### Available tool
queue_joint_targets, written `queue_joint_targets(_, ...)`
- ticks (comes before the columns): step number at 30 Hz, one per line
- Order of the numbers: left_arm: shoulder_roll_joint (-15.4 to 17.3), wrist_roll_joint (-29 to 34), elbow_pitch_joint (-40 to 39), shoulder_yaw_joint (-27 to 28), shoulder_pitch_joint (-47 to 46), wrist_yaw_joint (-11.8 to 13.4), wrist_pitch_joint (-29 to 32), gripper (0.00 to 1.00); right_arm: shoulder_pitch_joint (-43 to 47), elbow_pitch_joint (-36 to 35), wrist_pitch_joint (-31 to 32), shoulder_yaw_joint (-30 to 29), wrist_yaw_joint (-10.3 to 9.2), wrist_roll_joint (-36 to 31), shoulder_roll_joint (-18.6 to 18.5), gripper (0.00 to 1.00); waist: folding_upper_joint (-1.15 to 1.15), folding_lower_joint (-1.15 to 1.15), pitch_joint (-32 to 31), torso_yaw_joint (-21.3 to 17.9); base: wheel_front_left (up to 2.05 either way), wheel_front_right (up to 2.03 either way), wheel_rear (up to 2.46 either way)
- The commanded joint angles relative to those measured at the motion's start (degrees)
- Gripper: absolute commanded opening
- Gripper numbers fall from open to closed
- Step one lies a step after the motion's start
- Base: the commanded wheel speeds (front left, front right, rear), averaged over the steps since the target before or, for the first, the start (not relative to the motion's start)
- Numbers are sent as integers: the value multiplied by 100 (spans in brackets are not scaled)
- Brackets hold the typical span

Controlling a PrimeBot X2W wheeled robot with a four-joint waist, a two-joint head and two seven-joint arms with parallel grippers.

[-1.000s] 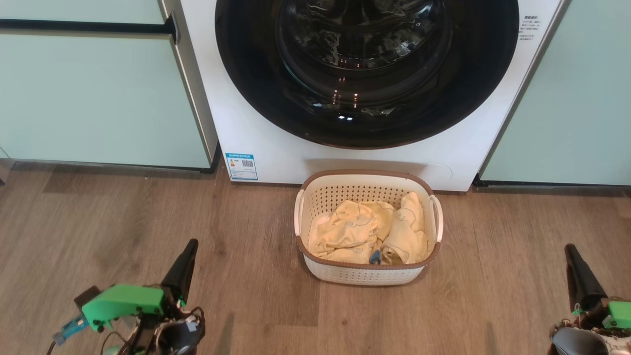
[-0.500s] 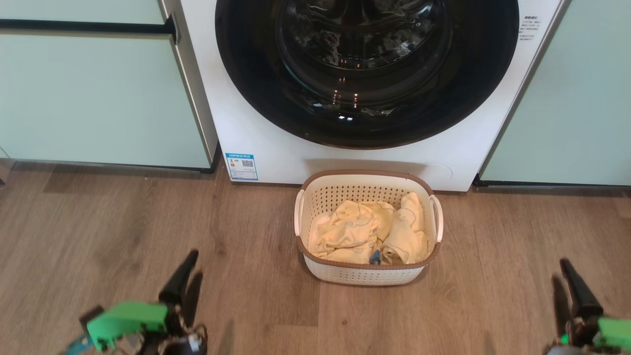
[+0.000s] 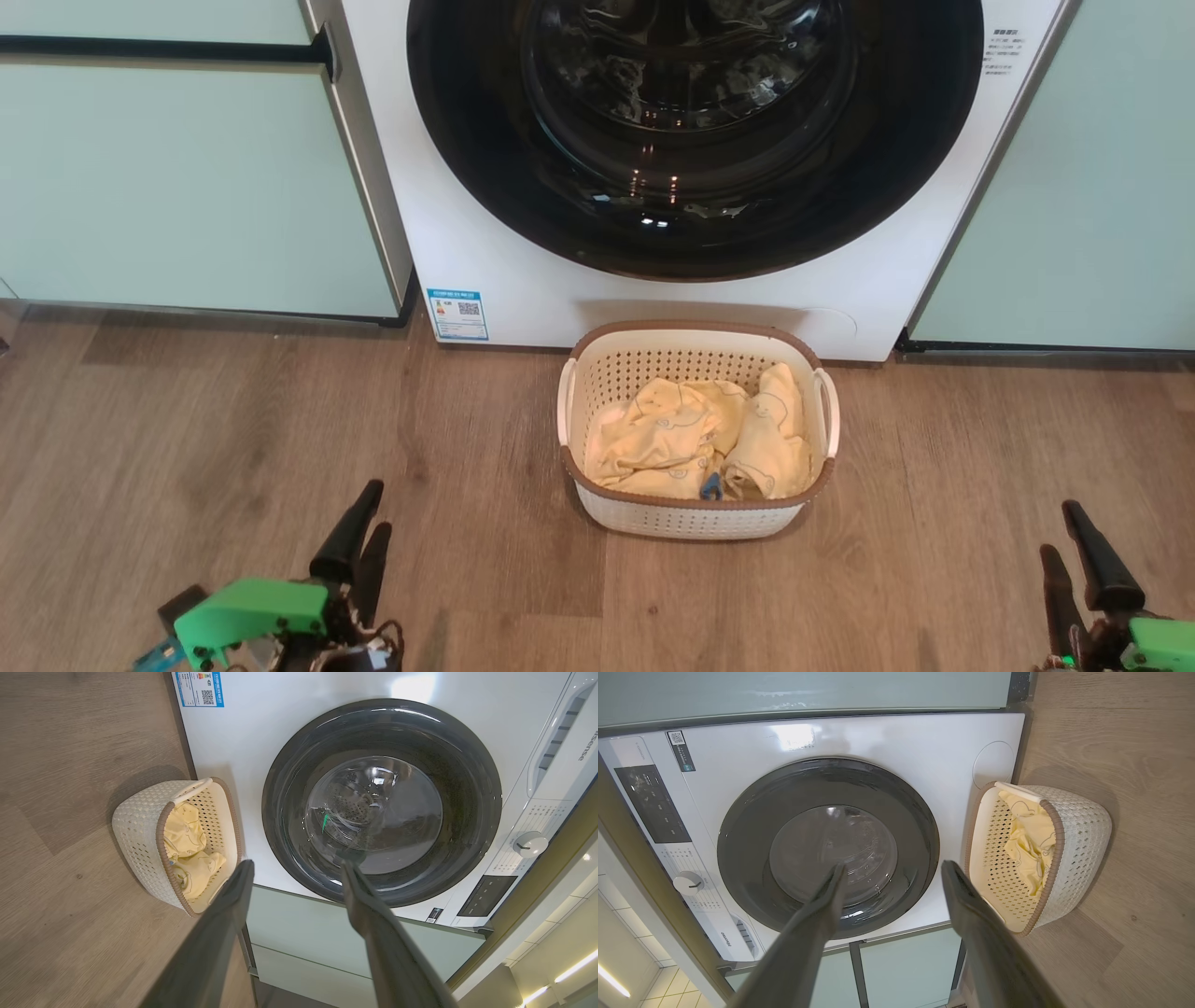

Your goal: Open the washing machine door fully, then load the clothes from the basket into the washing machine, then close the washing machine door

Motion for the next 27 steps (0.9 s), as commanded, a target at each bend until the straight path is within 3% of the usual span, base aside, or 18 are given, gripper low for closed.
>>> queue_joint_targets(1,47,57,-207,-3,-291,-12,-64,100,-310,-241,-71,32,-1,-57,-113,100,0,-1,1,1,0,0,0)
queue_joint_targets(16,156,458,-203,-231,-406,-18,-345,100,-398,-155,-420,279,-3,-566,-348,100,0,-1,4,7,0,0,0)
queue_joint_targets(27,90,1992,-291,-30,-487,-24,-536,100,-548,-18,-639,217,-5,-1996,-389,100,0,-1,16,15,0,0,0)
